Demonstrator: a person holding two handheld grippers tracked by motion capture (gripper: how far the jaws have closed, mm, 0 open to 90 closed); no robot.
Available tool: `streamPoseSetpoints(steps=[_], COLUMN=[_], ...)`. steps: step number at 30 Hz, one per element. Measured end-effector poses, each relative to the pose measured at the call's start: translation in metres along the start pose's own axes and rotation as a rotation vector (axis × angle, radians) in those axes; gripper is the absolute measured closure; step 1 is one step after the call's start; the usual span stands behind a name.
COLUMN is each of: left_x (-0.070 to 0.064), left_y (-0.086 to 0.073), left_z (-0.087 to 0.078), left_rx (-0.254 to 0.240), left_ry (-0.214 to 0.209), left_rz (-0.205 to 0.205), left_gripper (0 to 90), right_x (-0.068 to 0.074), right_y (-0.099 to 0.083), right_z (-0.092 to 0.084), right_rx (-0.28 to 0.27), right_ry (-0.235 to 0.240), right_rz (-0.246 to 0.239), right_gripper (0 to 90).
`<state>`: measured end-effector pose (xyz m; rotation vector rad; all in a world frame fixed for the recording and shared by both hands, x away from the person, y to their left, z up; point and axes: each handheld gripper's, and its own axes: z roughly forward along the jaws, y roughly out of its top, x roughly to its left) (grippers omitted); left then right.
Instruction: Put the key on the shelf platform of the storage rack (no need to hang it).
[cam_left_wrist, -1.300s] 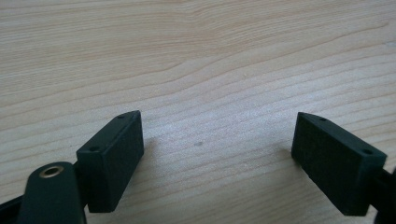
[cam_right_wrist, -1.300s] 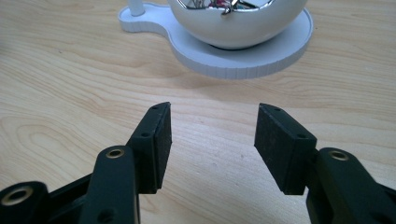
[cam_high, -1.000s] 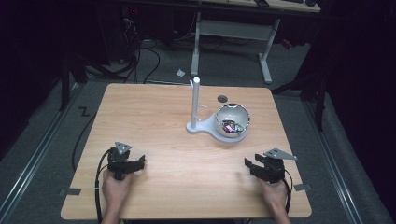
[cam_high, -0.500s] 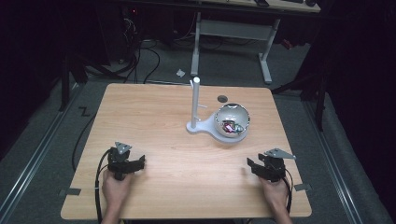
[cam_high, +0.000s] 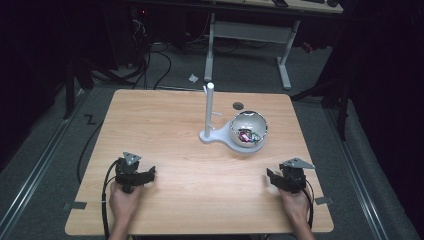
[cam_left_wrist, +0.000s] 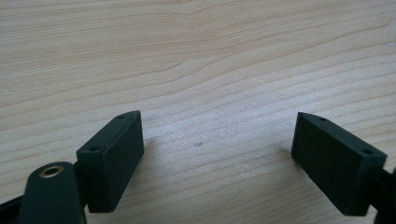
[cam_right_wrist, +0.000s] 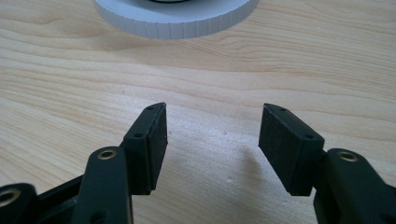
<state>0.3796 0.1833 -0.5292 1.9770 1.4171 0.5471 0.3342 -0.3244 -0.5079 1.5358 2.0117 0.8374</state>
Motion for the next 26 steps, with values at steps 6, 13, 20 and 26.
streamPoseSetpoints(steps=[6,13,20,26], left_x=[0.0000,0.0000,-0.0001,-0.0001], left_y=[0.0000,0.0000,-0.0001,-0.0001], left_z=[0.0000,0.0000,0.0000,0.0000], left_rx=[0.000,0.000,-0.001,0.000], left_ry=[0.000,0.000,0.000,0.000], left_rz=[0.000,0.000,-0.001,0.000], left_gripper=[17.2,17.2,17.2,17.2], right_x=[-0.0005,-0.0001,-0.0013,-0.0012], right_y=[-0.0005,-0.0033,-0.0041,-0.0041], right_z=[0.0039,0.0091,0.0095,0.0096], right_rx=[0.009,0.023,0.020,0.021], right_ry=[-0.016,-0.022,-0.015,-0.010], right_rz=[-0.005,-0.011,0.002,0.002], right_gripper=[41.4,39.8,38.4,37.4])
